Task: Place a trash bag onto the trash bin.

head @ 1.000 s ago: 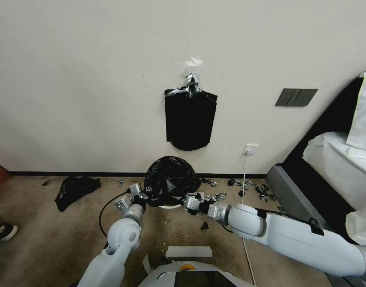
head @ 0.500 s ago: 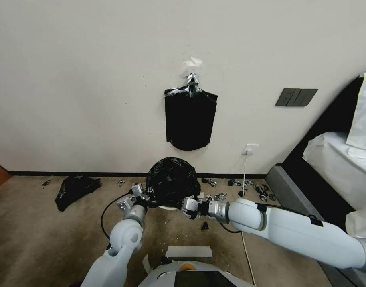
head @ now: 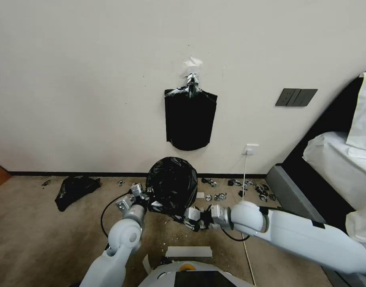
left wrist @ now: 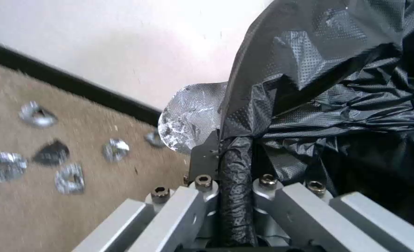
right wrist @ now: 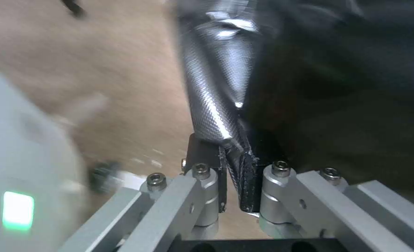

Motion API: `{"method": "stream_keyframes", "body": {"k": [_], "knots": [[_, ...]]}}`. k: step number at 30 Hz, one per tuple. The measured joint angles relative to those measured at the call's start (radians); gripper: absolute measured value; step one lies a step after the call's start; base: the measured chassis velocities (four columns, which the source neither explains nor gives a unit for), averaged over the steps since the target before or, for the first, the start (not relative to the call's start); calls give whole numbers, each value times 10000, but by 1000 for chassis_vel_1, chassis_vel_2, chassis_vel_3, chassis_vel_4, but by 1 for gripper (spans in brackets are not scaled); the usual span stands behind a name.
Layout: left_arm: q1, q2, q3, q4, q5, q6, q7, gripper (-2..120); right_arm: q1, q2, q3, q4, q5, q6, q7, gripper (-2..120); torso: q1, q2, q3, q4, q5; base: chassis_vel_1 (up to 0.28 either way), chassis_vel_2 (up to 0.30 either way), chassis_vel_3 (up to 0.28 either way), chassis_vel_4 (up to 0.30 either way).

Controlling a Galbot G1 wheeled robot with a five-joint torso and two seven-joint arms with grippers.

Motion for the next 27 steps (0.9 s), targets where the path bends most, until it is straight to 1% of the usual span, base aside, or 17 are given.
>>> {"method": "stream_keyframes", "body": {"k": [8,12,22,27], "knots": [[103,-30,-86,-271,-539,379,-246,1,-280,378,147,-876,-610,238,-17,8,0,0,0,-1,0,0,0,0,0],[110,41,-186,-365,-816,551,-360,1,-403,550,202,-1481,-971,503,-18,8,0,0,0,-3,0,0,0,0,0],[159,136,-275,-407,-1071,852,-480,1,-467,823,229,-2574,-1394,1046,-13,8,0,1,0,-1,0,0,0,0,0],[123,185,-307,-407,-1220,906,-575,1,-575,966,234,-2818,-1442,1115,16,8,0,0,0,-3,-1,0,0,0,0]]}}
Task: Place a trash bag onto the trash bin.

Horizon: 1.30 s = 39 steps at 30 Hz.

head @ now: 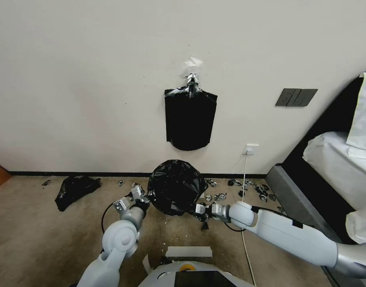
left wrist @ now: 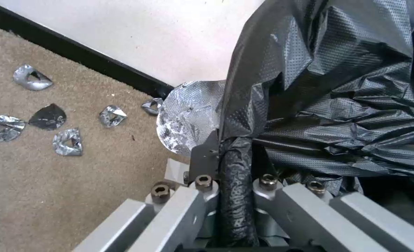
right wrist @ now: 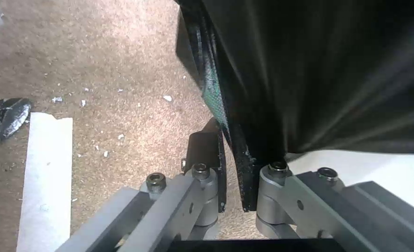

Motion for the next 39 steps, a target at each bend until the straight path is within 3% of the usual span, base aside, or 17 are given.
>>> {"method": "stream_keyframes", "body": {"k": [17,25,29,32,37,39], "knots": [[45,20,-22,-44,-285,166,-143,1,-190,427,62,-946,-293,500,193,8,0,0,0,0,0,0,0,0,0],[33,1,-23,32,-267,182,-152,1,-393,360,107,-816,-327,693,1021,10,0,0,0,1,1,0,0,0,0],[-68,-10,-37,158,-193,134,-152,1,-529,124,100,-412,-35,648,1589,19,0,0,1,0,0,0,0,0,0],[-243,-22,-40,389,-35,-16,-139,1,-851,-158,296,146,214,554,2129,34,0,0,0,2,0,0,0,0,0],[-421,-74,-51,531,-9,-100,-140,1,-1226,-366,541,497,299,534,2371,47,0,0,0,-1,1,0,0,0,0],[-533,-69,-92,597,-9,-122,-151,1,-1484,-543,723,728,348,538,2495,59,0,0,0,0,0,0,0,0,0]]}}
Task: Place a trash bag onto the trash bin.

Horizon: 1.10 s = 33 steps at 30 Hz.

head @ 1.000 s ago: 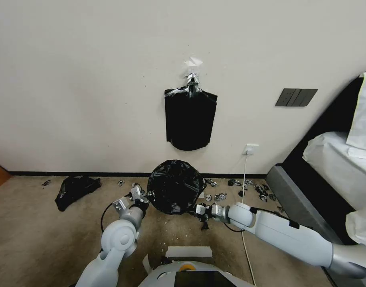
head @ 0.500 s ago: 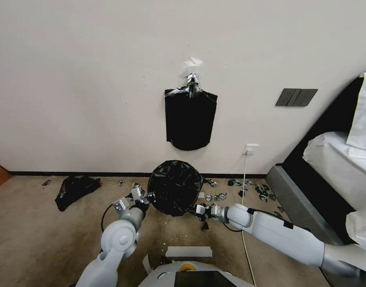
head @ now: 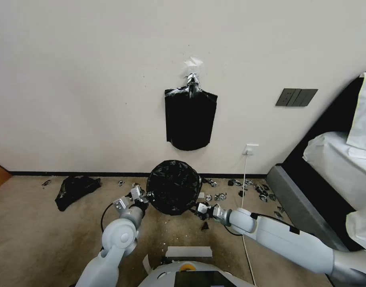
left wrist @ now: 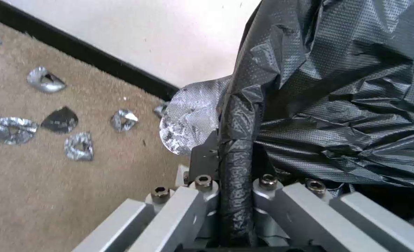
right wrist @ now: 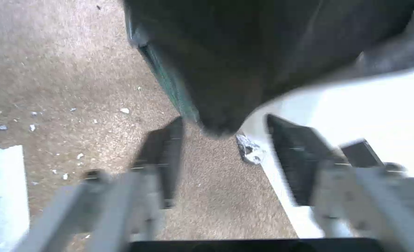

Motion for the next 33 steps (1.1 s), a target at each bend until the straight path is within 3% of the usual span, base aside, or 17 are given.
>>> {"method": "stream_keyframes", "body": {"k": [7,10,14,15,17,20,27,28,33], "knots": [[-79,15,-85,51,0,-41,-14,1,-366,-267,297,345,58,-32,271,81,0,0,0,1,3,0,0,0,0],[-54,57,-172,53,0,-73,-16,1,-662,-773,658,918,69,-432,833,96,0,0,0,1,1,0,0,0,0],[-18,85,-203,48,3,-83,-17,1,-843,-1053,875,1377,143,-952,1438,100,0,0,0,-1,1,0,0,0,0],[11,105,-205,45,43,-85,-16,1,-962,-1334,1045,1950,429,-1544,2281,100,0,0,-1,0,1,0,0,0,0],[15,105,-192,52,130,-103,-10,1,-984,-1504,1105,2290,629,-1834,2723,96,0,0,0,0,1,0,0,0,0],[7,44,-97,168,593,-248,57,1,-745,-2064,1209,3771,1343,-2954,3858,82,0,0,-1,0,0,0,0,0,0],[16,82,-41,327,1481,-472,350,1,-72,-2711,1342,5415,2228,-3873,4266,59,0,0,0,0,-3,0,0,0,0],[31,97,-6,340,1881,-568,470,1,110,-2753,1367,5740,2436,-4019,4268,51,0,0,0,0,-1,0,0,0,0],[144,98,142,339,3017,-917,827,1,764,-2558,1290,6269,3587,-4478,4225,34,0,0,0,0,1,0,0,0,0]]}}
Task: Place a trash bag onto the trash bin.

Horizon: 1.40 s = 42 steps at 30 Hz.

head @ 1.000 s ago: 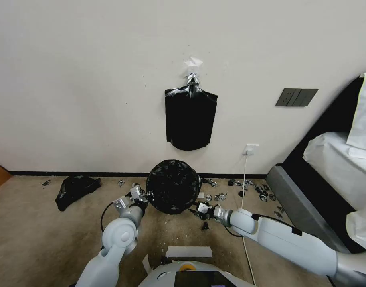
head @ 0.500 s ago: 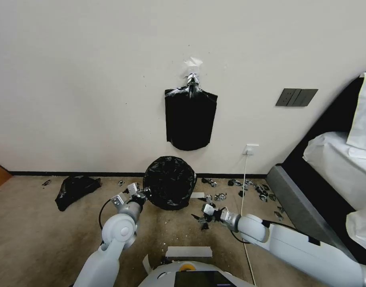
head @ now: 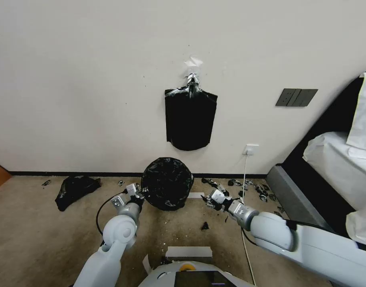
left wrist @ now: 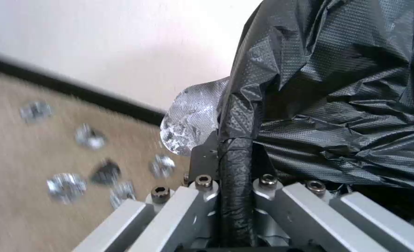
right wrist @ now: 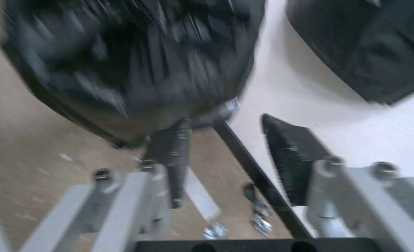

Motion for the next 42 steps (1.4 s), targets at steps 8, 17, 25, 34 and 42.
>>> {"method": "stream_keyframes", "body": {"k": [8,17,25,34,42], "knots": [[337,-17,248,-198,1794,-542,592,1,2350,1663,-796,211,4577,-1413,1530,8,0,0,0,4,-4,0,0,0,0],[589,-147,459,-298,3284,-951,1132,1,3270,2988,-1683,-767,5599,-1475,2866,7,1,0,0,0,0,0,0,0,0],[627,-262,560,-242,4168,-1214,1458,1,3478,3864,-2160,-1665,5819,-1458,3586,7,0,0,0,0,-1,0,0,0,0],[626,-408,584,-122,4667,-1436,1665,1,3819,4715,-2628,-2482,6218,-1435,4345,7,1,0,0,-1,-1,0,0,0,0],[657,-437,575,-92,4834,-1537,1750,1,4281,5620,-3196,-3351,6709,-1422,5240,8,0,0,1,2,-2,0,0,0,0]]}}
